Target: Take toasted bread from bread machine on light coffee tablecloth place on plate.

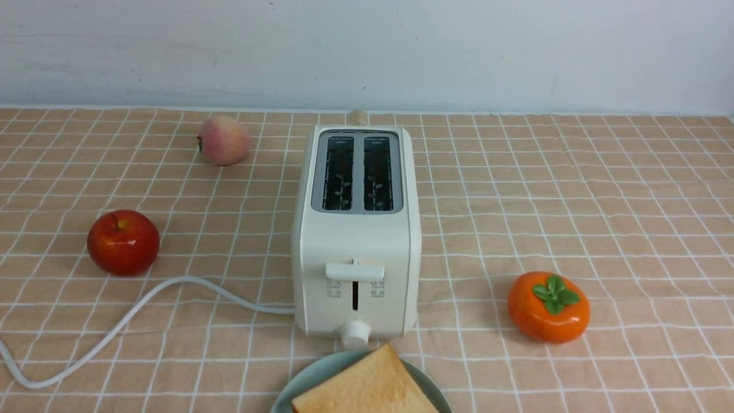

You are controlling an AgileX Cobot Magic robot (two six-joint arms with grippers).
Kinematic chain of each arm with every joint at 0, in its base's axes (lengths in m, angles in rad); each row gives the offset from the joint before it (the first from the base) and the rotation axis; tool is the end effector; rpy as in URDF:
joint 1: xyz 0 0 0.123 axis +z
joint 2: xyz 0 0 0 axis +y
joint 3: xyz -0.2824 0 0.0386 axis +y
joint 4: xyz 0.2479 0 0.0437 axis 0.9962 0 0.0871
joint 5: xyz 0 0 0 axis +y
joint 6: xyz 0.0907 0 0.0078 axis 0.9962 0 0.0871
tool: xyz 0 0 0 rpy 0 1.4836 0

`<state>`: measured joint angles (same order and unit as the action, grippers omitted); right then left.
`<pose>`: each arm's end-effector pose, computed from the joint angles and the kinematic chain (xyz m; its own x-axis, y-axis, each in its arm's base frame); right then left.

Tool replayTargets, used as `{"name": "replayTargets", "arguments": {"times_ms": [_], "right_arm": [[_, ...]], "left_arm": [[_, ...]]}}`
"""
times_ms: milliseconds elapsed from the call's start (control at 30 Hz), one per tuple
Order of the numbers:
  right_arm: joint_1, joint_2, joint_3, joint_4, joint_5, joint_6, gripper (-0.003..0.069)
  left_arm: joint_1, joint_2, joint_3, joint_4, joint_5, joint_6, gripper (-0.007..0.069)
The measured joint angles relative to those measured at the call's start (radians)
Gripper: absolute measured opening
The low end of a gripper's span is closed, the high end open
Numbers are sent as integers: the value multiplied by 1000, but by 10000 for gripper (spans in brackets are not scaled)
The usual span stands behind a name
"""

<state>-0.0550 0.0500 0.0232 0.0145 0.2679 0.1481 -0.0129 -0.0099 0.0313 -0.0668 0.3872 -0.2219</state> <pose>0.0583 -0.0029 0.1781 -0.2392 0.1748 -0.9551 0.0911 0.9834 0.1572 0.0523 -0.0030 0.1684 -0.3128 -0.2759 -0.9089 -0.0529 0.9605 -0.2733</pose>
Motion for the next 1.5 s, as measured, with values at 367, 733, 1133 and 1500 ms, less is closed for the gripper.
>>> {"name": "replayTargets", "arguments": {"times_ms": [367, 733, 1133, 1500], "right_arm": [[11, -59, -5, -1, 103, 0, 149], [11, -59, -6, -1, 110, 0, 165], [11, -59, -6, -1, 109, 0, 181], [11, -59, -6, -1, 109, 0, 191]], "left_arm": [[0, 0, 0, -1, 2, 0, 19], [0, 0, 0, -1, 3, 0, 34], [0, 0, 0, -1, 3, 0, 47], [0, 0, 0, -1, 3, 0, 56]]}}
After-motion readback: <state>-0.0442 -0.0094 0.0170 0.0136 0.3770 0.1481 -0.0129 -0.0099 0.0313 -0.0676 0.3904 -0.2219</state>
